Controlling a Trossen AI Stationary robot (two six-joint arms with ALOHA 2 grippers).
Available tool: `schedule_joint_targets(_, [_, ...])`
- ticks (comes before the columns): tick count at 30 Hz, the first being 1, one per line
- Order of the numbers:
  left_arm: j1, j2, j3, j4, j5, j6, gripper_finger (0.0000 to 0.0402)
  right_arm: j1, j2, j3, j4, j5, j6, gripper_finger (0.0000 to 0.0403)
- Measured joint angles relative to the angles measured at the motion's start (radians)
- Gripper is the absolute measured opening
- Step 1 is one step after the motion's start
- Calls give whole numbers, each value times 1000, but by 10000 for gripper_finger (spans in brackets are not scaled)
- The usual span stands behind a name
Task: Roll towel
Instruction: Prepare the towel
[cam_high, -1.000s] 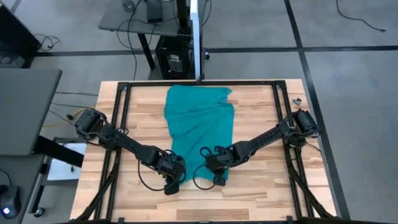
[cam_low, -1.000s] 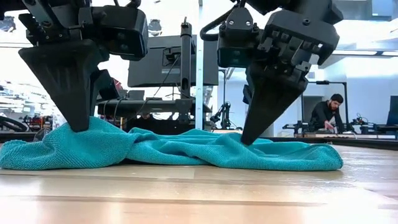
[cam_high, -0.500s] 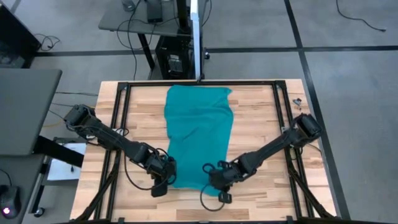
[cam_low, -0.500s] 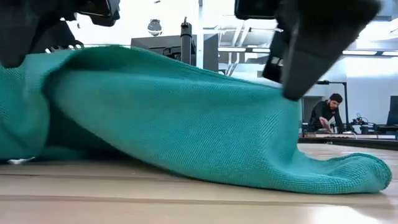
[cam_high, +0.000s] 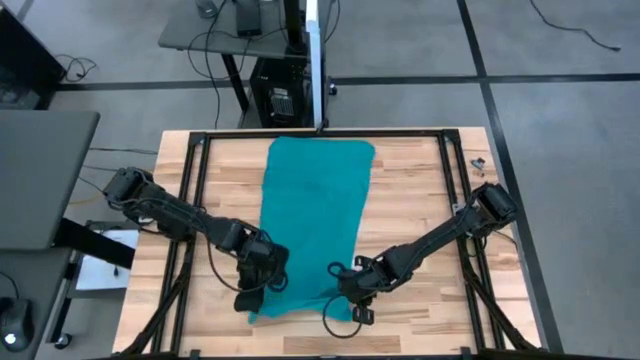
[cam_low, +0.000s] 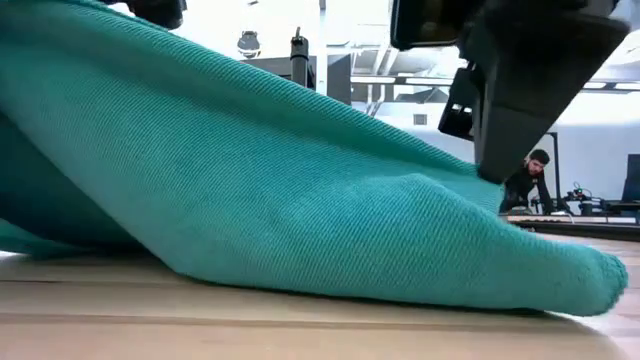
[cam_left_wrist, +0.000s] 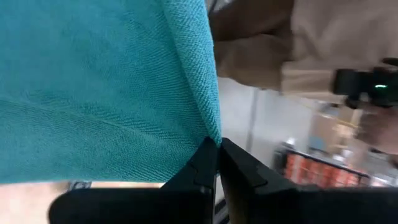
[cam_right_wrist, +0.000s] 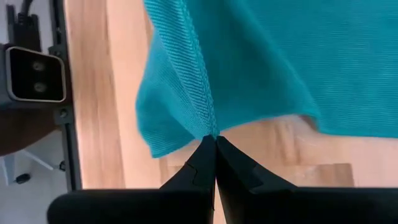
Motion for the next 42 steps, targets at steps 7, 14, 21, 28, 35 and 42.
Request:
schedule_joint_targets(7, [26,-4,-1,82,95,50,0,4,0,-1,4,12,-3,0])
schedule_joint_targets(14, [-16,86,-35,33,-259,126,0,4,1,-2,-2,16,-3,0])
schedule_joint_targets(21, [-7,113,-34,1,-407,131,55,2,1,-2,2,19,-11,0])
schedule_joint_targets(28, [-6,112,-35,-71,-314,59,143,2,1,-2,3,20,-11,0])
schedule_joint_targets(35, [-80,97,27,-104,-286,-53,162,2,1,-2,6,22,-11,0])
schedule_joint_targets(42, [-291,51,105,-36,-674,-115,151,11,1,-2,11,22,-3,0])
